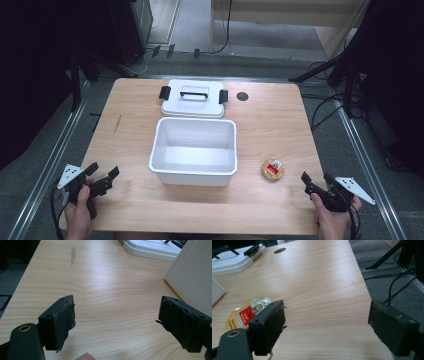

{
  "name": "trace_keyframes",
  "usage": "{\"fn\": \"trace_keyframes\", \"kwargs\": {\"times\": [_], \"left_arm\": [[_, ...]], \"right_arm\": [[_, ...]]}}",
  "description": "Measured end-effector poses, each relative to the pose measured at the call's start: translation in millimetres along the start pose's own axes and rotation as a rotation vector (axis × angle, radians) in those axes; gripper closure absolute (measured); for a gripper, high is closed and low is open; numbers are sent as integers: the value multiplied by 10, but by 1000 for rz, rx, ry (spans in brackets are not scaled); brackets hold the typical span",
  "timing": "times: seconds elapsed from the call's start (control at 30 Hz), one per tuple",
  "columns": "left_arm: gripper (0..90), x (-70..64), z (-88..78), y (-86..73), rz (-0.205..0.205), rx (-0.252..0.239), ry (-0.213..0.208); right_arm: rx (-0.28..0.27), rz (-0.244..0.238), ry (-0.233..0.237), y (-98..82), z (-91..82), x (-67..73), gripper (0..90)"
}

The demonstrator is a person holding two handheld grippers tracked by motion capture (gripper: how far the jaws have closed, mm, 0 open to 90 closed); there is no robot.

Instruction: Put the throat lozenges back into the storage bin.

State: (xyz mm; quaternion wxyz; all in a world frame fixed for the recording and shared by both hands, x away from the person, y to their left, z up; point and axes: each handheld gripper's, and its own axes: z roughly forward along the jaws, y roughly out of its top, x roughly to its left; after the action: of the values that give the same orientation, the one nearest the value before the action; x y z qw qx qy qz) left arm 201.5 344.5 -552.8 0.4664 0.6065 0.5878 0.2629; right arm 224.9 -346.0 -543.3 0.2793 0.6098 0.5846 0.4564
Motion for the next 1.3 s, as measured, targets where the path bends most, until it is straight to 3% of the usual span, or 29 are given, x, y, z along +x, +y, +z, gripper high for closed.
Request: {"fn": "trace_keyframes", "kwargs": {"times": [0.07, 0.17, 0.2, 0.23, 0.27, 0.3, 0.4, 0.43, 0.47, 0.5, 0.53, 0.6, 0.67, 0.73, 0.77, 0.8, 0.87, 1.0, 1.3], "left_arm": [[146, -1, 0, -1, 0, 0, 0], [146, -7, 2, -1, 4, 5, 1], [146, -7, 2, -1, 4, 5, 1], [146, -10, 4, 0, 3, 7, 1], [146, -10, 5, 0, 4, 8, 1], [146, -11, 6, 0, 4, 9, 0], [146, -13, 12, 2, 7, 8, 0], [145, -13, 12, 2, 7, 8, 0], [146, -10, 11, 2, 6, 9, -1], [146, -10, 11, 2, 6, 9, -1], [146, -8, 9, 2, 5, 9, -3], [145, -7, 9, 2, 4, 9, -3], [146, -6, 10, 2, 3, 9, -5], [146, -6, 10, 2, 2, 8, -5], [145, -5, 11, 2, 2, 8, -5], [146, -5, 11, 2, 2, 8, -5], [145, -4, 12, 3, 1, 8, -5], [145, -4, 13, 3, 2, 8, -6], [145, -2, 14, 4, 0, 8, -6]], "right_arm": [[49, 4, -3, 29, 34, 18, 153], [140, -83, -14, 98, 95, 127, 153], [140, -83, -14, 98, 95, 127, 153], [170, -116, -16, 128, 117, 177, 154], [257, -198, -28, 201, 167, 300, 158], [284, -225, -25, 230, 180, 340, 159], [412, -279, 15, 365, 246, 478, 151], [412, -279, 15, 365, 246, 478, 151], [509, -309, 33, 451, 294, 568, 147], [509, -309, 33, 451, 294, 568, 147], [612, -350, 25, 520, 359, 663, 144], [643, -366, 19, 537, 382, 691, 143], [768, -422, 13, 586, 481, 793, 138], [795, -428, 8, 595, 499, 821, 136], [852, -474, 17, 616, 553, 894, 135], [852, -474, 17, 616, 553, 894, 135], [912, -520, 14, 632, 612, 987, 134], [976, -557, -8, 660, 706, 1088, 135], [1064, -567, -49, 734, 835, 1203, 136]]}}
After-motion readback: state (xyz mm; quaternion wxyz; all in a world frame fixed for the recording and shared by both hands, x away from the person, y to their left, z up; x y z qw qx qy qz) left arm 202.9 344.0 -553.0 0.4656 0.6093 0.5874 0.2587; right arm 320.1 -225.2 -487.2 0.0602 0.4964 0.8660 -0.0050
